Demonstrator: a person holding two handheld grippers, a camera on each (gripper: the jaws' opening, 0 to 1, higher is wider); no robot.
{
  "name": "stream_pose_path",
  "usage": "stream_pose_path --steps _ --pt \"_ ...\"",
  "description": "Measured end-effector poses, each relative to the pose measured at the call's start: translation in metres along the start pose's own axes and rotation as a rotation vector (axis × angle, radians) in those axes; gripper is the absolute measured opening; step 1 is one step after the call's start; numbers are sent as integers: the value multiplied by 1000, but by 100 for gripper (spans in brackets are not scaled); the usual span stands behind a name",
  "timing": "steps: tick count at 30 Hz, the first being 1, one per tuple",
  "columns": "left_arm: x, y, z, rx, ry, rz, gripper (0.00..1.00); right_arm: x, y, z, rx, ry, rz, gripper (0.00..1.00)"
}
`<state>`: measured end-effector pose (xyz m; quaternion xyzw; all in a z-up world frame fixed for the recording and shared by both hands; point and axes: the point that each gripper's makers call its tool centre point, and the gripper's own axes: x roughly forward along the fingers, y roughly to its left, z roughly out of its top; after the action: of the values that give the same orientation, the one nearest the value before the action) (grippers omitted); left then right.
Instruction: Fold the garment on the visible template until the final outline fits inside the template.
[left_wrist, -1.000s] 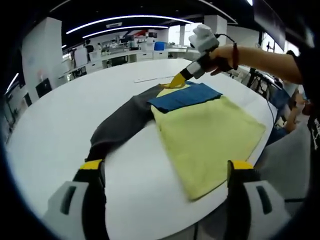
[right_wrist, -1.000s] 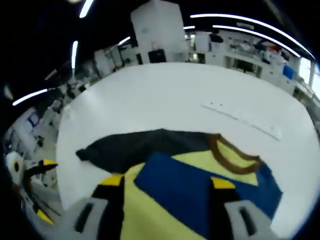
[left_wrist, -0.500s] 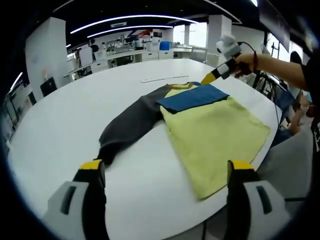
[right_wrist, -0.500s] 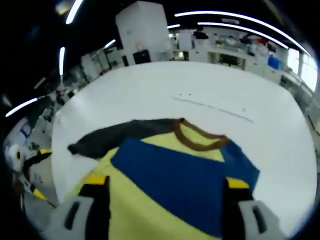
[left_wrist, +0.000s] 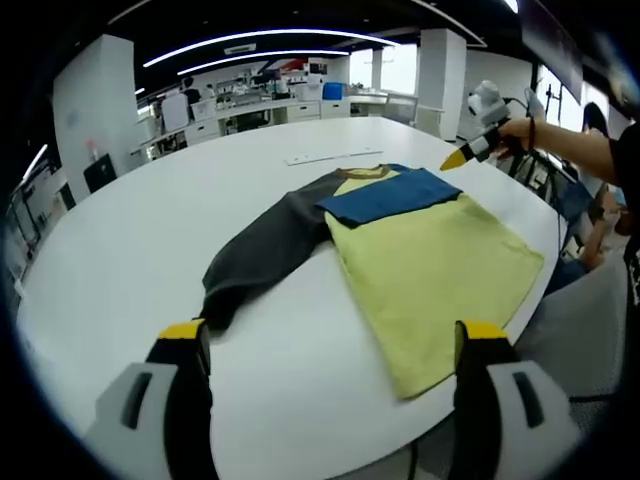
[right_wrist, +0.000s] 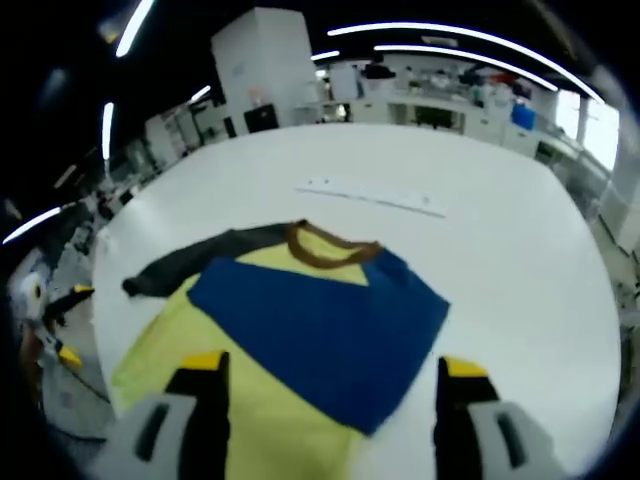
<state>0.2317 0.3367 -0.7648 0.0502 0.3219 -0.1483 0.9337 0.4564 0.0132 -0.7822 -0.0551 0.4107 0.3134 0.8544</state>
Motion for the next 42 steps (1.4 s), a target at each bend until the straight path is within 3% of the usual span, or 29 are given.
stream_pose_path --steps 5,11,19,28,42 --pt "2 7 -1 0 -2 0 99 -5 -10 -6 4 -15 10 68" --pt "4 15 -4 4 2 2 99 -9 -14 -21 21 2 44 40" --pt "2 16 -3 8 4 17 99 -12 -20 -47 37 24 49 23" --pt "1 5 -1 16 18 17 99 -6 -25 -65 42 46 60 12" --pt "0 7 -1 15 30 23 99 8 -25 -78 60 51 66 8"
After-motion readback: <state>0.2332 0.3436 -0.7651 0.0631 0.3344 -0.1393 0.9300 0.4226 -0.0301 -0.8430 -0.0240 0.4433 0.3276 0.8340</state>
